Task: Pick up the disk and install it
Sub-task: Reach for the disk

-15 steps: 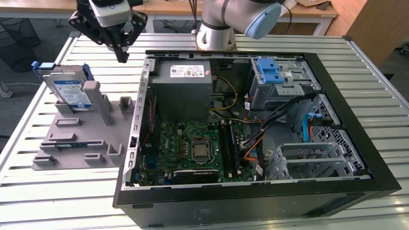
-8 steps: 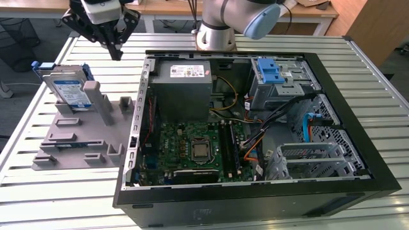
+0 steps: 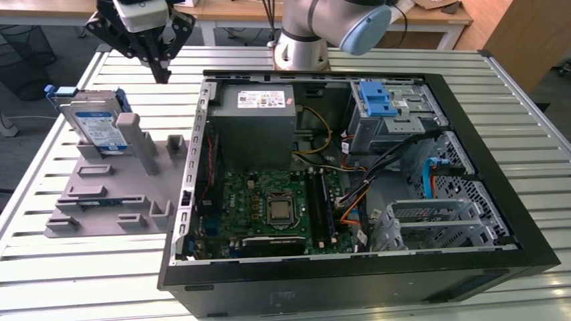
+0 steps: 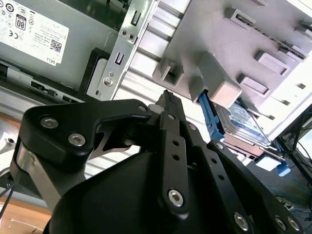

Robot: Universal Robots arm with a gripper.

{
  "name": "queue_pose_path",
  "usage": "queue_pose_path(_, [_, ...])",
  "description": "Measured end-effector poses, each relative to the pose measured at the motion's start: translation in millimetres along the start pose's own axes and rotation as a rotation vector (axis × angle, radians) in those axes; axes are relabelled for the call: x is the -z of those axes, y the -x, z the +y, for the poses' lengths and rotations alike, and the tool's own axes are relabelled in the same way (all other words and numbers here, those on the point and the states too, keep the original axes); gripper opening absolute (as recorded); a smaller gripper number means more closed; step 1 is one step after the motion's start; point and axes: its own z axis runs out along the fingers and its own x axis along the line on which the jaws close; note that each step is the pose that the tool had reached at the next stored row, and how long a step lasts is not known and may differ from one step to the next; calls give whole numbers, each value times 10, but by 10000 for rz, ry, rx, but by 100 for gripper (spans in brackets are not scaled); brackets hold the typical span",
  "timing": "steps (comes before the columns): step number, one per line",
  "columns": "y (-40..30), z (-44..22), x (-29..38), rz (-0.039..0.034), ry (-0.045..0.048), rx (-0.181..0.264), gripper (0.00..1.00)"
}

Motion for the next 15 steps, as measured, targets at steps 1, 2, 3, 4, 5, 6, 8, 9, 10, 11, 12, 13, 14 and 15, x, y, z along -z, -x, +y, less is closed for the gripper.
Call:
queue_pose_path(1, [0, 0, 0, 0, 0, 0, 11])
queue_pose_path(2, [-1, 0, 0, 0, 0, 0, 11])
queue_pose_path(3, [-2, 1, 0, 1, -1, 0, 11])
queue_pose_path(4, [-3, 0, 1, 1, -1, 0, 11])
queue_pose_path(5, [-5, 0, 1, 1, -1, -1, 11])
queue_pose_path(6, [-6, 0, 1, 1, -1, 0, 11])
queue_pose_path(8, [-16, -1, 1, 0, 0, -1, 11])
queue_pose_path(9, [-17, -1, 1, 0, -1, -1, 11])
queue_pose_path(10, [-19, -1, 1, 0, 0, 0, 11])
queue_pose_path(11, [-21, -1, 1, 1, 0, -1, 11])
queue_pose_path(12, [-23, -1, 1, 1, -1, 0, 11])
queue_pose_path(13, [-23, -2, 1, 1, -1, 0, 11])
queue_pose_path(14, [-25, -2, 1, 0, 0, 0, 11])
queue_pose_path(15, [-26, -2, 1, 1, -1, 0, 11])
